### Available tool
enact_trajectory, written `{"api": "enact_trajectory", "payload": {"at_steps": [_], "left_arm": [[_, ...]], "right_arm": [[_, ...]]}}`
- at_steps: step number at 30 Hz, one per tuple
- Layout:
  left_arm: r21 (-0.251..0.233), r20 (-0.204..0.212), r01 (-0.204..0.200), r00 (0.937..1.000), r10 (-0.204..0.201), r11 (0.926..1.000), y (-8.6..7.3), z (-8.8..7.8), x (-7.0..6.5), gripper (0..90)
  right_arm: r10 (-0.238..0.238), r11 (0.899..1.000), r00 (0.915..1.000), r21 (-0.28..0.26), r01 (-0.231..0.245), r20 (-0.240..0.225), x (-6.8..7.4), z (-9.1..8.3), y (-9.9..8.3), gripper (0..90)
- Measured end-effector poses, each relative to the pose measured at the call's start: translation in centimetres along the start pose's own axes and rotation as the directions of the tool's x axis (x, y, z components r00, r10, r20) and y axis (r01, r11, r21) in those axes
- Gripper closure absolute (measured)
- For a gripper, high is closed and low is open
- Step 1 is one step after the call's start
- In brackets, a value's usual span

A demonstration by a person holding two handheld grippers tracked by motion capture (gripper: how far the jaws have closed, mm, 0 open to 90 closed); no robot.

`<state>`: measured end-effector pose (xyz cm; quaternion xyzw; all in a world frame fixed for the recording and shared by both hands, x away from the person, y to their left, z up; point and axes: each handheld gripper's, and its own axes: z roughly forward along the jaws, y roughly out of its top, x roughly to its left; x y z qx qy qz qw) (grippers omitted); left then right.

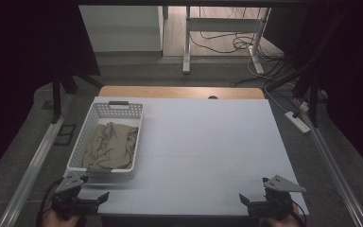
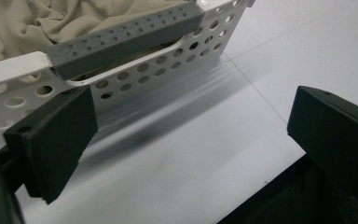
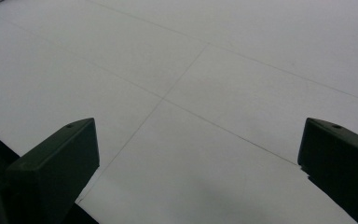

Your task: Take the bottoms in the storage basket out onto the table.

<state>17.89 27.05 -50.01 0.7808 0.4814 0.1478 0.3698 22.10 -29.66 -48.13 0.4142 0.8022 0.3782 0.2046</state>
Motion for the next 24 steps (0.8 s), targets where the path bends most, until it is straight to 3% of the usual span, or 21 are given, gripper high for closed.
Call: {"api": "enact_trajectory", "payload": {"at_steps": [6, 24], "left_arm": [[-0.004, 0.020, 0.012, 0.9997, -0.012, 0.9999, -0.05, -0.05, 0.24, 3.0], [-0.001, 0.020, 0.020, 0.9996, -0.020, 0.9998, -0.11, -0.12, 0.22, 1.2]], "right_arm": [[-0.001, 1.000, 1.0000, 0.008, 0.001, -0.004, 0.04, 0.10, 0.04, 0.0], [-0.012, 1.000, 0.9998, 0.022, 0.013, -0.017, 0.09, 0.35, 0.16, 0.0]]}}
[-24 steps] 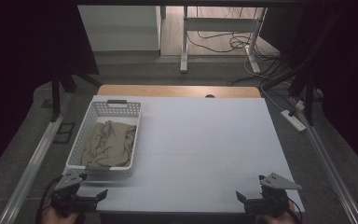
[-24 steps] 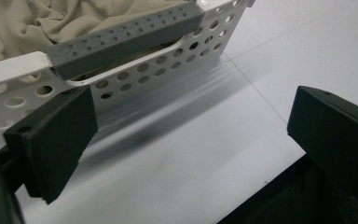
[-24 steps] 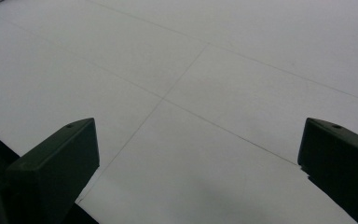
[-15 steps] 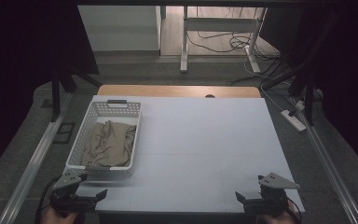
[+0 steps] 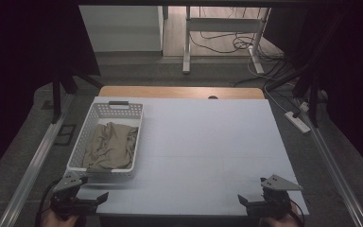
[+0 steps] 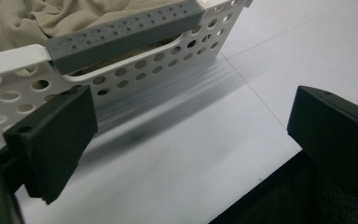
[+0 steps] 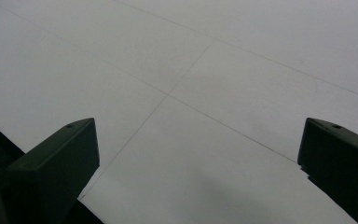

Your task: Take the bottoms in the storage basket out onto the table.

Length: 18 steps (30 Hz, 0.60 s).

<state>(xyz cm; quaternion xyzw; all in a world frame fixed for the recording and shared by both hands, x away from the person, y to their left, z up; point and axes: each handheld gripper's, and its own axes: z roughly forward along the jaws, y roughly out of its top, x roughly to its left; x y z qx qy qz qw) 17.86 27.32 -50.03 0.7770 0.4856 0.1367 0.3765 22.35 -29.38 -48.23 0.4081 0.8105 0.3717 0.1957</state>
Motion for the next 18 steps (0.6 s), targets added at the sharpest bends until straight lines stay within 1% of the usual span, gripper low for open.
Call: {"api": "enact_trajectory", "payload": {"at_steps": [4, 5, 7, 11, 14, 18], "left_arm": [[0.001, -0.002, -0.009, 1.0000, 0.009, 1.0000, 0.05, -0.08, -0.07, 0.0], [-0.013, 0.003, -0.006, 1.0000, 0.006, 0.9999, 0.07, -0.19, -0.12, 0.0], [-0.021, 0.024, -0.003, 0.9997, 0.004, 0.9998, 0.19, -0.25, -0.13, 0.0], [-0.026, 0.015, -0.016, 0.9997, 0.016, 0.9995, 0.40, -0.40, -0.28, 0.0], [-0.032, 0.024, -0.017, 0.9996, 0.018, 0.9993, 0.56, -0.52, -0.32, 0.0], [-0.029, 0.028, -0.035, 0.9989, 0.036, 0.9990, 0.73, -0.62, -0.36, 0.0]], "right_arm": [[0.003, 1.000, 1.0000, 0.001, -0.003, -0.002, -0.03, 0.02, 0.01, 0.0], [0.004, 1.000, 1.0000, 0.004, -0.004, -0.004, -0.04, 0.04, 0.02, 0.0], [0.010, 1.000, 0.9999, 0.010, -0.010, -0.008, -0.10, 0.10, 0.04, 0.0], [0.014, 1.000, 0.9998, 0.017, -0.013, -0.011, -0.12, 0.17, 0.06, 0.0], [0.014, 1.000, 0.9998, 0.019, -0.014, -0.012, -0.15, 0.16, 0.06, 0.0], [0.019, 1.000, 0.9997, 0.016, -0.019, -0.014, -0.19, 0.17, 0.05, 0.0]]}}
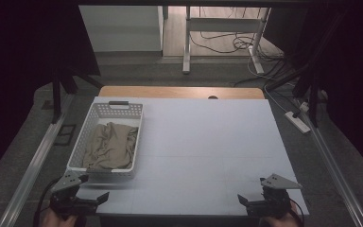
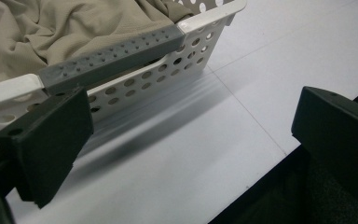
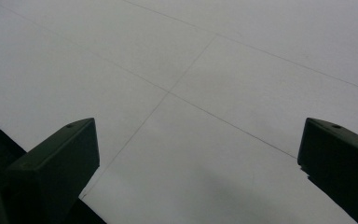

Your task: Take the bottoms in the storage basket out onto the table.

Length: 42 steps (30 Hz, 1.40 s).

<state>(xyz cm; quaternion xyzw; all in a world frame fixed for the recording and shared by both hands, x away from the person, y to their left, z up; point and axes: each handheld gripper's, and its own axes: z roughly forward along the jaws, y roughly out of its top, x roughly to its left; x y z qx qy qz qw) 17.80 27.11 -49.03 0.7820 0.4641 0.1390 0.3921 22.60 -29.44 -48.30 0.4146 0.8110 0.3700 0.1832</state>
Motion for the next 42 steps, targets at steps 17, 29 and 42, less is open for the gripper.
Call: {"api": "enact_trajectory", "payload": {"at_steps": [17, 29, 42], "left_arm": [[-0.016, 0.065, -0.004, 0.9979, 0.005, 0.9999, 0.9, -0.7, 0.1, 0.4], [-0.017, 0.067, -0.005, 0.9977, 0.006, 0.9998, 1.8, -0.9, 0.2, 0.3], [-0.001, 0.070, 0.002, 0.9976, -0.002, 1.0000, 2.7, -0.1, 0.7, 0.3]], "right_arm": [[0.001, 1.000, 1.0000, 0.000, -0.001, 0.003, 0.0, 0.0, 0.0, 0.0], [-0.004, 1.000, 1.0000, 0.007, 0.004, 0.009, 0.0, 0.1, 0.0, 0.0], [-0.003, 1.000, 0.9999, 0.006, 0.003, 0.010, 0.0, 0.1, 0.0, 0.0]]}}
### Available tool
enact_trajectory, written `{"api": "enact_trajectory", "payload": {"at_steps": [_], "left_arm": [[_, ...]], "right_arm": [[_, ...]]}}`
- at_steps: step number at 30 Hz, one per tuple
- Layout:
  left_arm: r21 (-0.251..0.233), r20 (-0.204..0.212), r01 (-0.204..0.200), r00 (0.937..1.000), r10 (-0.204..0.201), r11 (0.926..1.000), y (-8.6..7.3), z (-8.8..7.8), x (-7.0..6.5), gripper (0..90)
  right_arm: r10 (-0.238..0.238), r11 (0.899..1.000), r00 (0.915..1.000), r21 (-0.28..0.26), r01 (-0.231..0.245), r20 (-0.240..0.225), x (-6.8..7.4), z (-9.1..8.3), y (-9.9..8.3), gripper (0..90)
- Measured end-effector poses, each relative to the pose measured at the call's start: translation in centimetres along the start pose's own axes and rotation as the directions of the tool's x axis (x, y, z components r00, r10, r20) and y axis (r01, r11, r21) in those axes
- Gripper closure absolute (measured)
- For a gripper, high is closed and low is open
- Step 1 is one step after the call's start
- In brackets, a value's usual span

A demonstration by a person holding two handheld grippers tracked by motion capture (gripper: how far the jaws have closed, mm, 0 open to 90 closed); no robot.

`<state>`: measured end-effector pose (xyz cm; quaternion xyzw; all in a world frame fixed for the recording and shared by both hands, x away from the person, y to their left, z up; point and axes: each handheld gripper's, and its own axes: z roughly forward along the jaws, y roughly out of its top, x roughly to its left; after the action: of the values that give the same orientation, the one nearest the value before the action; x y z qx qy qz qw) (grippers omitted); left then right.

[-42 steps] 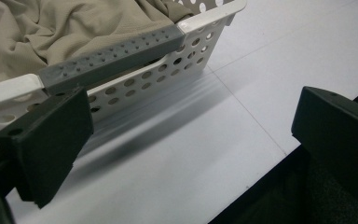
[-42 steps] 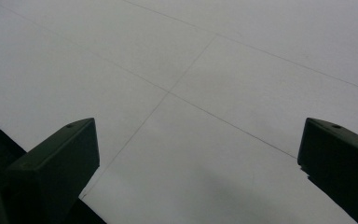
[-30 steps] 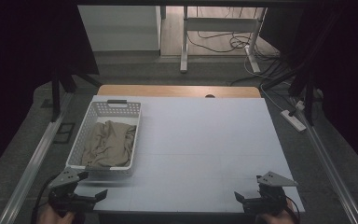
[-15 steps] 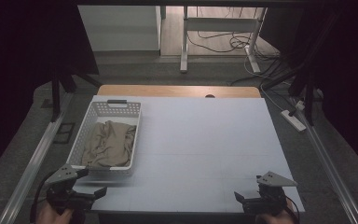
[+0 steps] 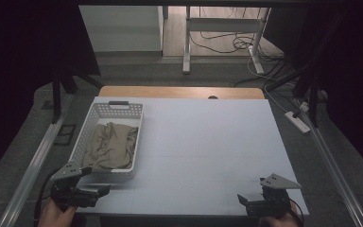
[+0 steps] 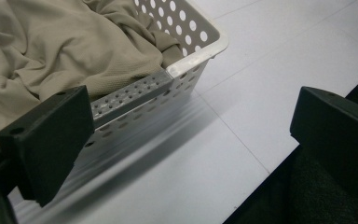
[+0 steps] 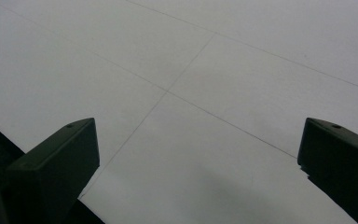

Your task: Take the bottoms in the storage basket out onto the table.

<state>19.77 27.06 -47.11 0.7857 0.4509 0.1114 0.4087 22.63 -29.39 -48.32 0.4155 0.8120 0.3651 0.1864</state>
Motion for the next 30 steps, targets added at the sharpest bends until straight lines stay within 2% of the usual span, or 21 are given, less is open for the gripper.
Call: {"api": "enact_trajectory", "payload": {"at_steps": [10, 18, 28, 30], "left_arm": [[0.007, -0.017, -0.011, 0.9998, 0.011, 0.9999, 1.1, 0.5, 0.5, 0.2], [0.033, -0.022, -0.014, 0.9997, 0.014, 0.9994, 2.3, 1.7, 1.2, 0.0], [0.045, -0.015, -0.010, 0.9998, 0.010, 0.9990, 3.5, 2.6, 1.9, 0.6], [0.044, -0.001, -0.004, 1.0000, 0.004, 0.9990, 3.8, 2.7, 2.2, 0.6]], "right_arm": [[0.001, 1.000, 1.0000, 0.001, -0.001, -0.001, 0.0, 0.0, 0.0, 0.0], [0.003, 1.000, 1.0000, 0.000, -0.003, 0.001, 0.0, 0.0, 0.0, 0.0], [0.008, 1.000, 0.9999, 0.003, -0.008, 0.007, 0.0, 0.0, 0.0, 0.0], [0.007, 1.000, 0.9999, 0.001, -0.007, 0.007, 0.0, 0.0, 0.0, 0.0]]}}
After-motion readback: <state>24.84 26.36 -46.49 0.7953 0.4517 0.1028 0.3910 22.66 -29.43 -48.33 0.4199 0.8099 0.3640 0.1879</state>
